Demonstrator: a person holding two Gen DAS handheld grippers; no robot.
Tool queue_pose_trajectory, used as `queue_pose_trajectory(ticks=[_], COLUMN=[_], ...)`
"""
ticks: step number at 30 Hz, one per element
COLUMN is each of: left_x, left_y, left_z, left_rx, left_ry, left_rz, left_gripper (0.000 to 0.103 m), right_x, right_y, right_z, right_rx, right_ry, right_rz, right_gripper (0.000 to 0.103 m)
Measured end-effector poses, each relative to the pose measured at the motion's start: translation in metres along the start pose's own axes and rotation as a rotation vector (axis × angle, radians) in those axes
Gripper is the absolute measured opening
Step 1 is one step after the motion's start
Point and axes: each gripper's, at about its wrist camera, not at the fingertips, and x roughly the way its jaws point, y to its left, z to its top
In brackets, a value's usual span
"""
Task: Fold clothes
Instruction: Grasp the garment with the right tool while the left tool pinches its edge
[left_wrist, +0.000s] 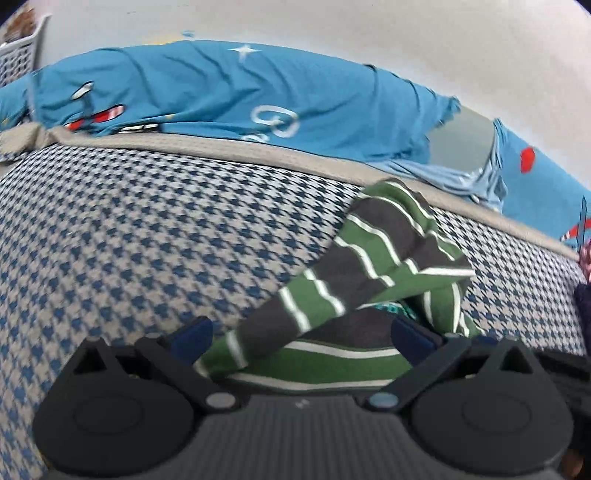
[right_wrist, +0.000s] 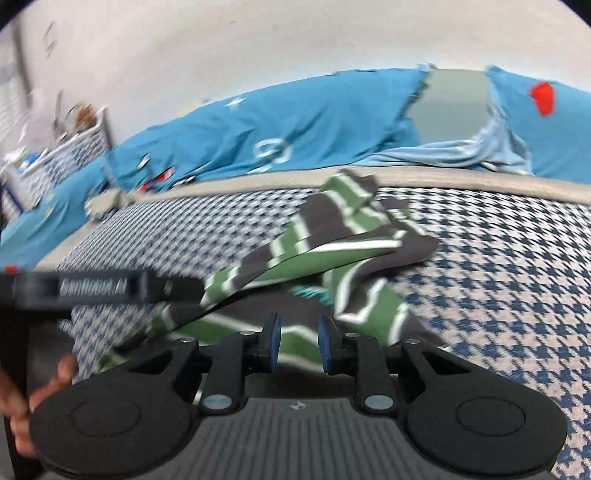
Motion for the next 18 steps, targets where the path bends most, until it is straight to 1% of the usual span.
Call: queue_pose_trajectory(ticks=[5,7,8,10,14,18], left_x=[0.017,0.022,0.025,0.031,0.043,0.058], left_y=[-0.019,-0.025,-0.028,-0.032,-0.031,-0.032], left_z=[-0.002,-0.001,0.0,0.002,0.008,0.013], left_rx=[0.065,0.101,0.12,0.152,0.177,0.181], left_ry=[0.011,0.007,0.005,0.002,-0.008,0.003], left_rz=[0.002,0.018,0.027,0.048,0.088,0.09], left_gripper=[0.103,0.103,0.103,0.103,0.103,0.103], right_x=[0.013,0.018,0.021,0.028,0.043,0.059], right_y=[-0.018,-0.024,-0.027,-0.035,-0.046,-0.05], right_z=[0.009,0.013,0.015,0.019,0.024,0.025], right_rx=[0.065,0.091,0.109,0.152,0.222,0.244], right_ry=[-0.01,-0.016,-0.017,-0.013,-0.012,0.005], right_rz=[-0.019,-0.027,-0.026,-0.015,-0.006,-0.003], right_gripper=[0.023,0.025,0.028,0.03,0.031,0.034])
